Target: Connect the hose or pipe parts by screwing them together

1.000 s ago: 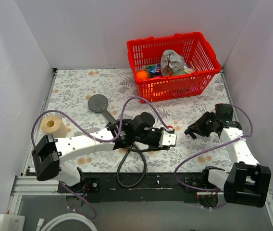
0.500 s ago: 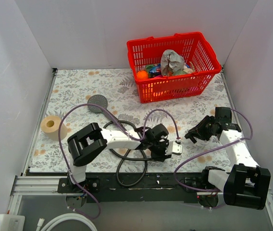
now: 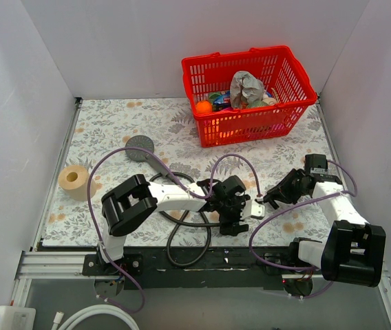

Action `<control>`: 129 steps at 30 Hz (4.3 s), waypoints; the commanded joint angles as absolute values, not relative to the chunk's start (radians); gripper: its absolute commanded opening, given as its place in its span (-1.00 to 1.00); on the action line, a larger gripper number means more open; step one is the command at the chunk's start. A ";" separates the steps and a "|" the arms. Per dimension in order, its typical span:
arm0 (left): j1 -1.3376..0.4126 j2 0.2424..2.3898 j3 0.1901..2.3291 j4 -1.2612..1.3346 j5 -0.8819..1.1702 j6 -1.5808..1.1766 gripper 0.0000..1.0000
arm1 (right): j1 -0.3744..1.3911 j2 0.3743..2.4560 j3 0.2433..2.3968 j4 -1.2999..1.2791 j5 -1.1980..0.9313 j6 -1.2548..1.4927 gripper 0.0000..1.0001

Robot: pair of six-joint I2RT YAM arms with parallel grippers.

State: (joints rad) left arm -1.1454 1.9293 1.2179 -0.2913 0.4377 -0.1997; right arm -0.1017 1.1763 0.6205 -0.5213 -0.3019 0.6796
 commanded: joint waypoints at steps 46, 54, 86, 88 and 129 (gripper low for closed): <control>-1.204 1.927 1.178 -0.348 0.210 -0.334 -0.12 | -0.127 1.161 0.592 -0.491 -0.359 0.652 -0.97; -1.203 1.910 1.147 -0.357 0.207 -0.316 -0.02 | -0.130 1.158 0.592 -0.494 -0.362 0.652 -0.97; -1.149 1.562 1.384 -0.316 0.232 -0.489 -1.00 | -0.094 1.011 0.969 -0.647 -0.288 0.540 -0.97; -1.138 1.477 1.388 -0.278 0.241 -0.508 -1.00 | -0.048 1.008 1.043 -0.644 -0.275 0.526 -0.97; -0.825 0.891 0.749 0.790 0.614 -0.893 -1.00 | 0.755 1.065 1.687 -0.341 -0.787 -0.161 -0.97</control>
State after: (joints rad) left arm -0.8330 0.8841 0.7460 0.7242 0.6037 -0.8635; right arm 0.7467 1.0893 1.6794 -0.4129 -0.7403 -0.1837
